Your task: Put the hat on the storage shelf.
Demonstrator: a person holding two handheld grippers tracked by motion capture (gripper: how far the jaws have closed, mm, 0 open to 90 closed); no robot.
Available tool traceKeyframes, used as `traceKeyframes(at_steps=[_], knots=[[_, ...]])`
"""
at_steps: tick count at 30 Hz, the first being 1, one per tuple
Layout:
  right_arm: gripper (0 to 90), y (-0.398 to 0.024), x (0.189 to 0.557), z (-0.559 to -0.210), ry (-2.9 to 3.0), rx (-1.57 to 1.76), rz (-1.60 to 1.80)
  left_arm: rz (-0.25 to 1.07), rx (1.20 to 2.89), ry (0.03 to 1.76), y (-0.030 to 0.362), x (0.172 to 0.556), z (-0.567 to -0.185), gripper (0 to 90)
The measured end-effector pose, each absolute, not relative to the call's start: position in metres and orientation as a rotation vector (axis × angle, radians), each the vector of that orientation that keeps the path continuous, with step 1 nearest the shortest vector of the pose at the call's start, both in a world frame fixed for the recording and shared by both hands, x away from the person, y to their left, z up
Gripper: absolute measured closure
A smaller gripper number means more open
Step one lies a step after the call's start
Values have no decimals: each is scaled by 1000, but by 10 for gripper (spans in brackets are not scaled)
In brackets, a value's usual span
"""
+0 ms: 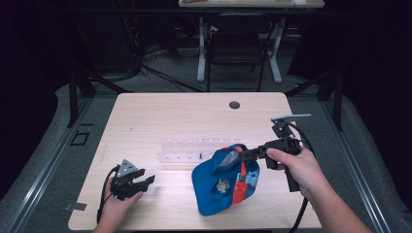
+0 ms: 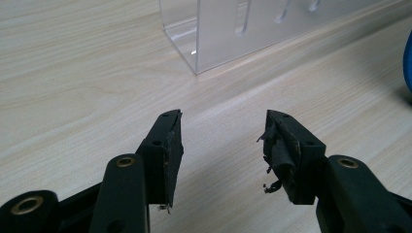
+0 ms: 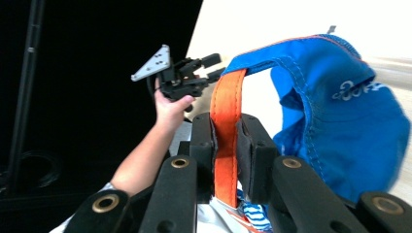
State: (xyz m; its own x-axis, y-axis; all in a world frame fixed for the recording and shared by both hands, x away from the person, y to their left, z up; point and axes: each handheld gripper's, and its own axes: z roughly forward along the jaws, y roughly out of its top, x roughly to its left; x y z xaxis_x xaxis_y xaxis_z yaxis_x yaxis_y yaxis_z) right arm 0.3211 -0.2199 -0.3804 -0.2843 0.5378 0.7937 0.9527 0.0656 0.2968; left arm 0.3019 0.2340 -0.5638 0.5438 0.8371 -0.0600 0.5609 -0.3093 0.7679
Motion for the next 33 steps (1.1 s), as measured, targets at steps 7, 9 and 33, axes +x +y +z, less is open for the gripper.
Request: traceKeyframes(at_steps=[7, 9, 33], knots=[[782, -216, 322, -378, -1817, -1420, -1179, 452, 2012, 1126, 233, 302, -564, 489], [782, -214, 322, -377, -1804, -1406, -1193, 452, 2014, 1126, 233, 302, -564, 489], [783, -211, 325, -355, -1784, -1386, -1287, 454, 2012, 1122, 232, 301, -564, 488]])
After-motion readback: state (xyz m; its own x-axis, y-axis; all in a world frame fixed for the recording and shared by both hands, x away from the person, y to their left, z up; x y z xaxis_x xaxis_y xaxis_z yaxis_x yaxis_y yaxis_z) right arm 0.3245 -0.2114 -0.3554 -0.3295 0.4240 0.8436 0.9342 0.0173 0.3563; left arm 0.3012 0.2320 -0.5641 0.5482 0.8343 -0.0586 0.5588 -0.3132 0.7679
